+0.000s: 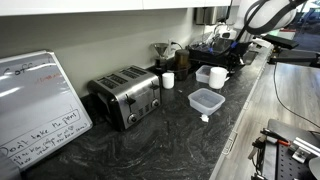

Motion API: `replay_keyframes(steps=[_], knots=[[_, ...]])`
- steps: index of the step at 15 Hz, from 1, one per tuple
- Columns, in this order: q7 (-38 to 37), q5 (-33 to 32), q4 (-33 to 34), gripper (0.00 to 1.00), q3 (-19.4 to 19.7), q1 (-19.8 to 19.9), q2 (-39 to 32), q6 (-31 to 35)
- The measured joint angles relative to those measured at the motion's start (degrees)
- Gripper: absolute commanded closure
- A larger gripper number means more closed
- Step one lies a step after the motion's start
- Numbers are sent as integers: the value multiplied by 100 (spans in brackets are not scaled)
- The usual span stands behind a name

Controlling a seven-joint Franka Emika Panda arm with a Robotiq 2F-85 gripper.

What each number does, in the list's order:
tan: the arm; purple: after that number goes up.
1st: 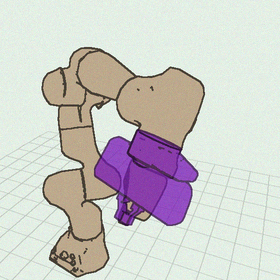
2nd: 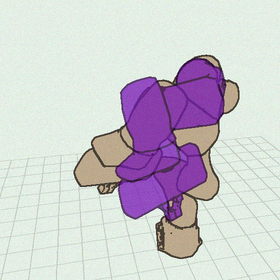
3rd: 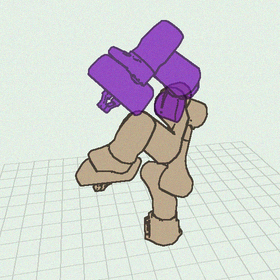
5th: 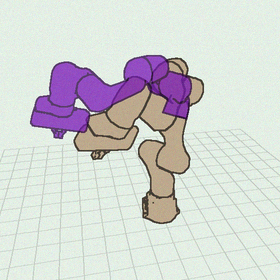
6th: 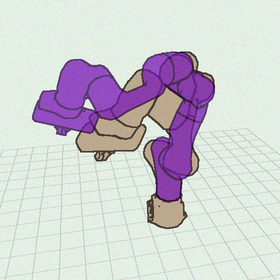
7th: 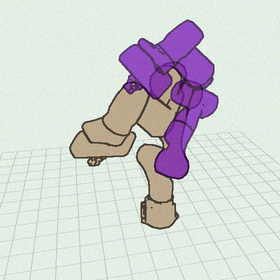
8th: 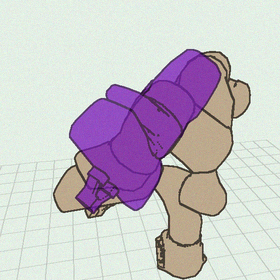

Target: Move the mug to the right side of the lunch box

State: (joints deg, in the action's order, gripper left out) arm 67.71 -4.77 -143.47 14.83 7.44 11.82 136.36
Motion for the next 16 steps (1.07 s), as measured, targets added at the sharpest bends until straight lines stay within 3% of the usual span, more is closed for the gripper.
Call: replay_keyframes(steps=[8, 12, 16], knots=[[694, 1333, 413, 97, 208, 7, -840, 75], [700, 1386, 555, 97, 208, 122, -992, 167], [579, 1095, 617, 97, 225, 385, -714, 167]])
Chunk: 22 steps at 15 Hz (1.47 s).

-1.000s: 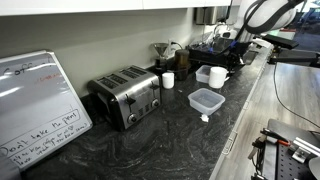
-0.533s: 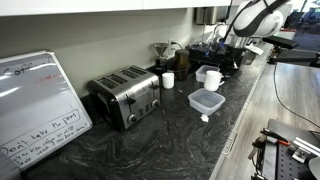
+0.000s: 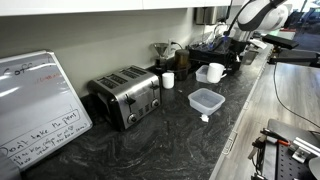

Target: Move the mug to the right side of the lunch box

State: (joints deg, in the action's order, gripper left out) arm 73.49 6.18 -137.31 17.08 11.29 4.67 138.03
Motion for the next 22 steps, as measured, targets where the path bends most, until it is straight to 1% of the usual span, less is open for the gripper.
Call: replay_keyframes(steps=[3, 6, 11, 15, 16, 17, 18, 20, 22], knots=[[-410, -558, 6, 97, 10, 113, 114, -1], [-774, -954, -33, 97, -44, 98, -26, -8], [-956, -979, -95, 97, -222, 43, -555, 17], [-979, -944, -100, 97, -252, 54, -915, 221], [-979, -909, -98, 93, -252, 70, -958, 285], [-979, -865, -99, 62, -252, 84, -973, 342], [-978, -817, -101, 61, -252, 94, -978, 380], [-970, -716, -103, 49, -254, 100, -991, 425], [-951, -619, -103, 35, -270, 100, -991, 474]])
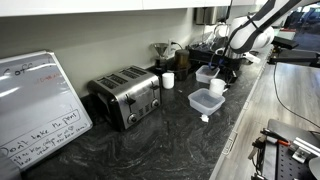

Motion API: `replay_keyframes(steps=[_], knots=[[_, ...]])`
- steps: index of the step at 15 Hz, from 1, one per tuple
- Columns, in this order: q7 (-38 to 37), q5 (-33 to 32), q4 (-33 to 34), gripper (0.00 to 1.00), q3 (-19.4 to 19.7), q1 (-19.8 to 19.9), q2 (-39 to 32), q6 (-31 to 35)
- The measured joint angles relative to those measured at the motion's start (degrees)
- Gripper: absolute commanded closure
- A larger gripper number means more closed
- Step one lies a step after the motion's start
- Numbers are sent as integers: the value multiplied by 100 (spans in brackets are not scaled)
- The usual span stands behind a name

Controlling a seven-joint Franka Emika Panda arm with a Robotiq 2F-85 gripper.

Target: Move the mug to the right side of the lunch box

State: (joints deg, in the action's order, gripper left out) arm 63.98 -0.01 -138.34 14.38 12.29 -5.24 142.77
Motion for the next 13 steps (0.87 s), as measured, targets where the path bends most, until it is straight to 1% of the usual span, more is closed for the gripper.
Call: replay_keyframes(steps=[3, 5, 6, 8, 13], knots=[[32, 95, 1, 13, -50, 0, 3, 68], [108, 165, 1, 2, -113, -2, 41, 59], [135, 171, 1, 0, -152, -5, 82, 38], [119, 97, 0, 0, -219, -26, 245, -82], [-392, -547, -71, 0, -270, -135, 1032, -606]])
